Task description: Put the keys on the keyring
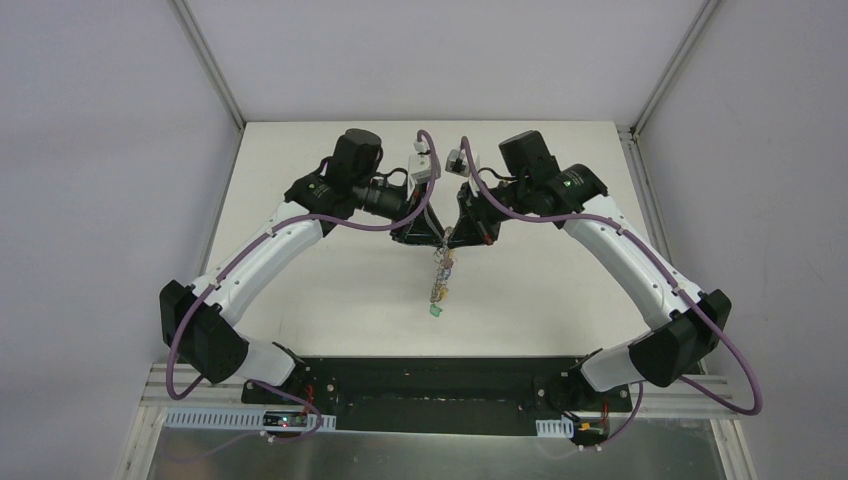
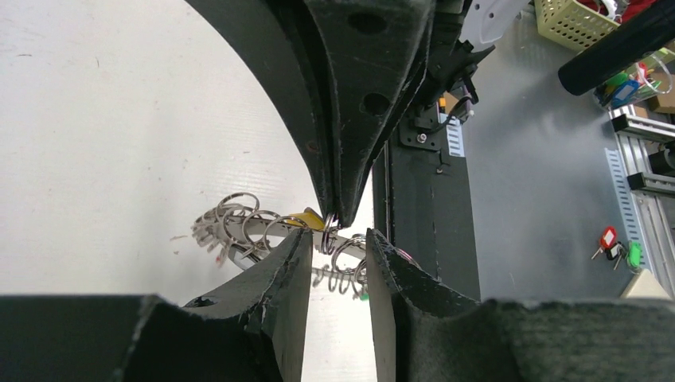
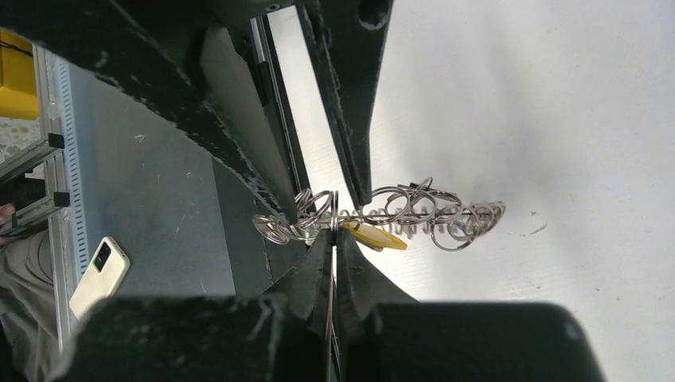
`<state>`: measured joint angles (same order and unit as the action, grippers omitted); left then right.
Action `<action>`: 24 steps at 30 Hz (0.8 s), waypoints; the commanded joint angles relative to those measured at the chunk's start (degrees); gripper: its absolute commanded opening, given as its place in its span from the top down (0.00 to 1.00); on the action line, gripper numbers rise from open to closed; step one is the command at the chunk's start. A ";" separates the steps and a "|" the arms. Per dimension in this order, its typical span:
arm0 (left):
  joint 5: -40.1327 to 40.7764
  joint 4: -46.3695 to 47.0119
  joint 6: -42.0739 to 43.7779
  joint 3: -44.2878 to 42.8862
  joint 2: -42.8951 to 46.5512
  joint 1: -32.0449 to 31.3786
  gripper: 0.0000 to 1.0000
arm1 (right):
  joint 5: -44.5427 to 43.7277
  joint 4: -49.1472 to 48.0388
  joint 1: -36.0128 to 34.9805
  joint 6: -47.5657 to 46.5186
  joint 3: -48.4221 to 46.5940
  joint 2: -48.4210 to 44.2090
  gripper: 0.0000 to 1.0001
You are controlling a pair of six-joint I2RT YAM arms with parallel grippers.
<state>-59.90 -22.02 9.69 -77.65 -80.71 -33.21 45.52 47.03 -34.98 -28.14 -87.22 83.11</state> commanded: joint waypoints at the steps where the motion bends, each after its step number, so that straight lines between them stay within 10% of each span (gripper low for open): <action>1: 0.45 -0.53 2.62 -2.33 -0.67 -0.87 0.70 | 0.95 -0.62 -0.44 -0.78 -3.13 -0.34 1.00; 24: -0.65 2.77 -0.85 -1.99 -0.99 -1.07 0.81 | 1.00 -1.10 -0.51 -0.95 -1.86 -0.34 1.00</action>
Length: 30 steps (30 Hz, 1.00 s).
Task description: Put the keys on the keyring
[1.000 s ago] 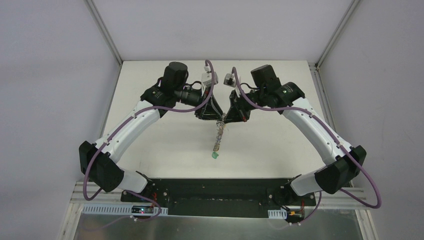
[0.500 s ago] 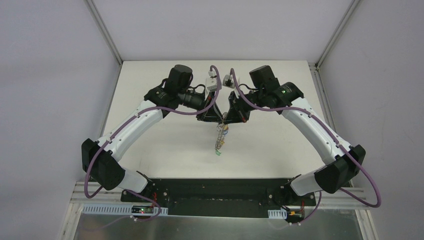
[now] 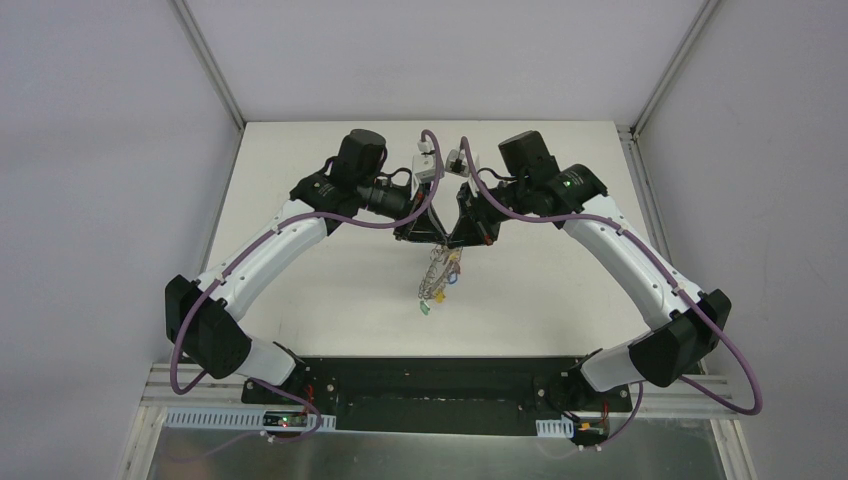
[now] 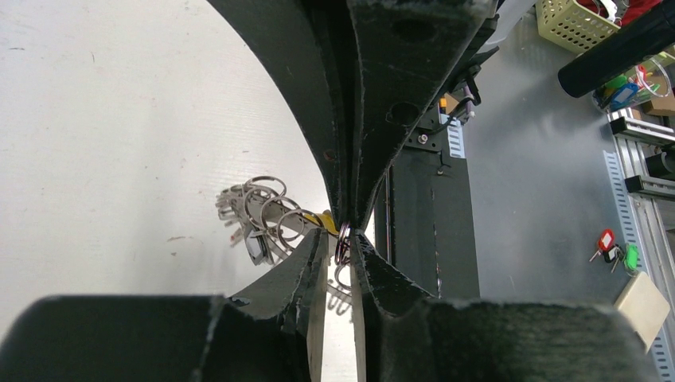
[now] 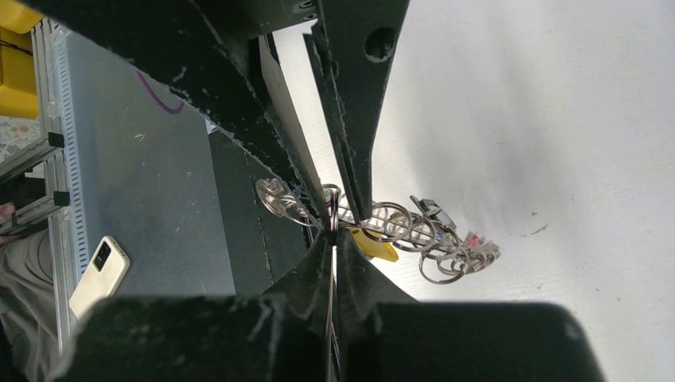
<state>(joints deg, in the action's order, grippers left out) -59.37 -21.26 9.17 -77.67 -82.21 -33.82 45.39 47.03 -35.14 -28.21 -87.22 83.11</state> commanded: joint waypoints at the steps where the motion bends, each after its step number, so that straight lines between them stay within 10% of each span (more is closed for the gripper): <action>1: -1.25 2.01 -0.32 -1.96 0.63 -0.45 0.80 | 1.11 -1.12 -0.37 -0.95 -1.82 -0.40 1.00; 30: -3.55 4.87 -1.77 1.63 2.18 0.12 0.94 | 1.02 -1.57 -0.11 -0.91 -1.37 -0.61 1.00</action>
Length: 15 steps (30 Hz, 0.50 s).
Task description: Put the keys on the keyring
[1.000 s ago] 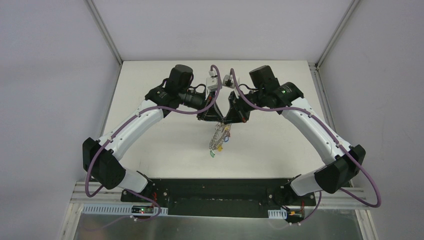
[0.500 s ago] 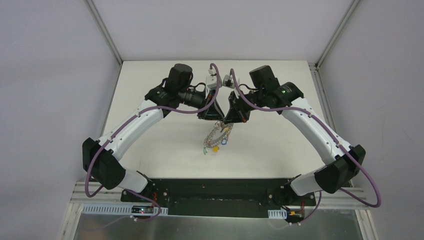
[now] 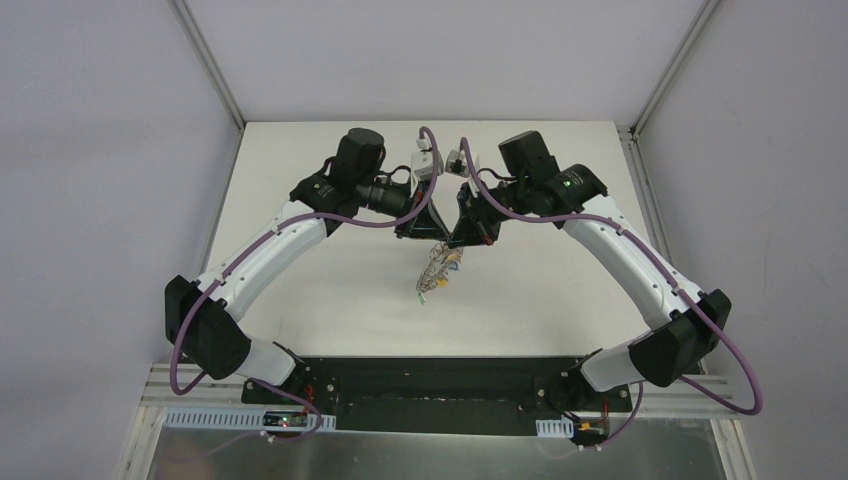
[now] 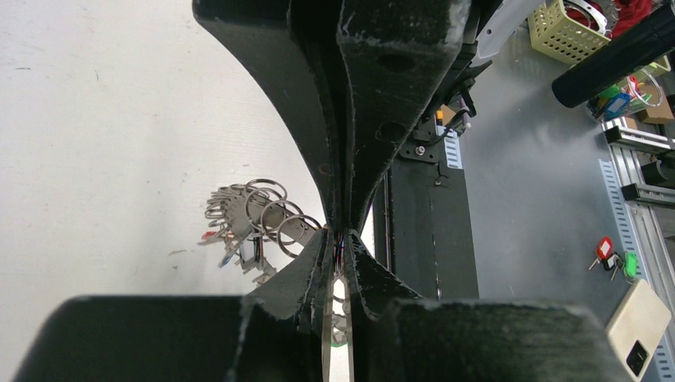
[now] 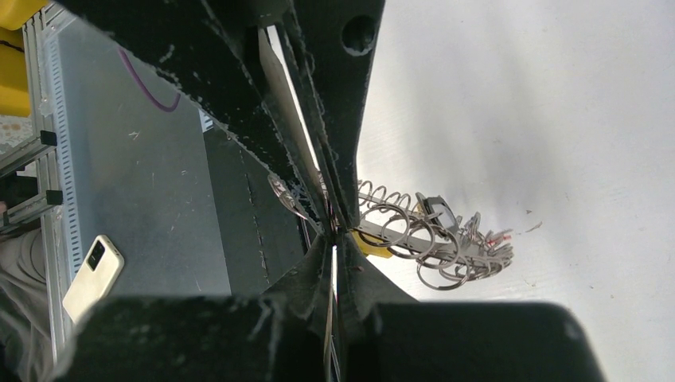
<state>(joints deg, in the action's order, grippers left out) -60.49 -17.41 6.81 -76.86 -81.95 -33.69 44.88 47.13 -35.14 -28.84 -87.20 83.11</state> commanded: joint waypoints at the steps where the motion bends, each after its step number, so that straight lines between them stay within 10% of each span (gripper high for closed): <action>1: -2.47 0.98 0.71 0.83 1.97 0.03 0.98 | 1.59 -1.74 -0.05 -0.21 -1.44 -0.62 1.00; 15: -3.74 6.89 -5.81 1.92 5.36 1.29 1.00 | 5.91 -3.74 2.82 2.31 -1.54 -2.16 0.88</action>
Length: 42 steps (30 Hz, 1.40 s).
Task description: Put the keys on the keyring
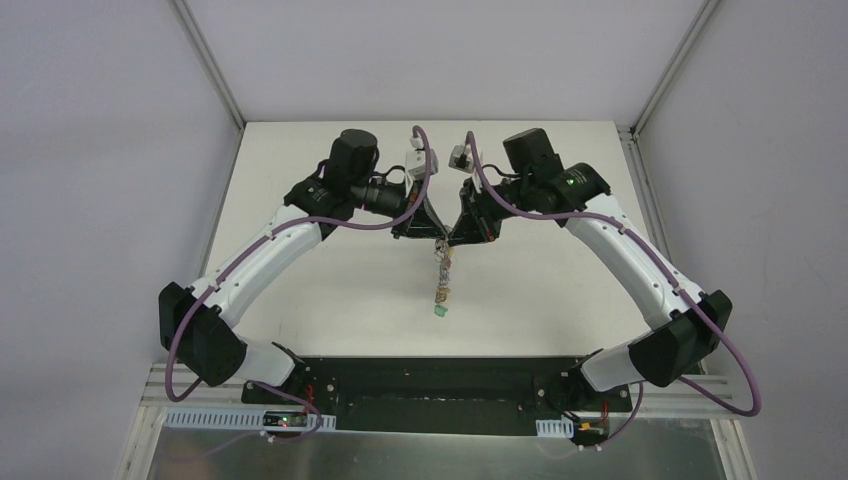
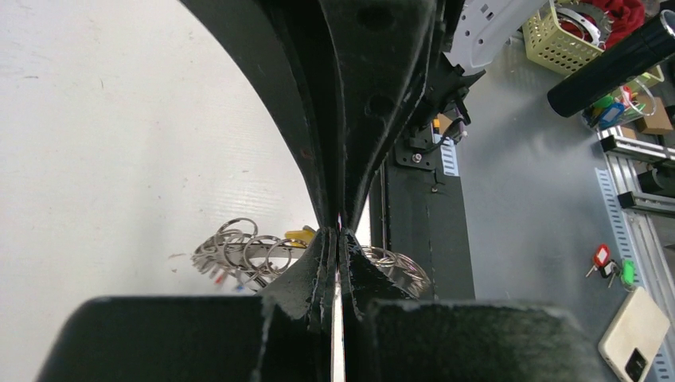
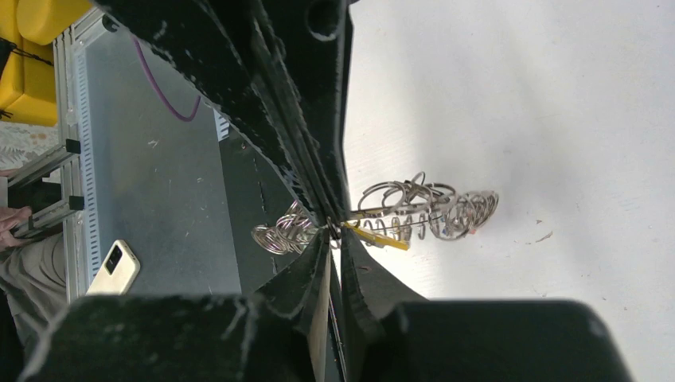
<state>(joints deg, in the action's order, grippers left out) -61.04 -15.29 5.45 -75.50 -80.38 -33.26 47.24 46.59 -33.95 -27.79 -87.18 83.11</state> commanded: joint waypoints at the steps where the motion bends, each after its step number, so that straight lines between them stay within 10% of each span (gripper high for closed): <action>1: -3.17 5.81 -5.17 0.49 3.80 0.95 1.00 | 4.16 -3.22 1.89 1.44 -1.85 -2.04 0.87; 24: -4.80 42.11 -40.01 8.57 4.47 2.00 1.00 | 16.08 -11.56 10.35 6.69 6.72 -8.99 0.65; 42: -2.86 45.30 -40.37 8.61 2.38 2.58 1.00 | 16.77 -16.81 8.63 11.52 9.84 -8.17 0.62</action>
<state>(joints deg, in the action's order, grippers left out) -64.03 24.40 -33.74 -66.24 -78.17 -31.40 63.16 31.86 -24.38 -17.28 -77.06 75.50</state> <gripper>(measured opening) 0.009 0.362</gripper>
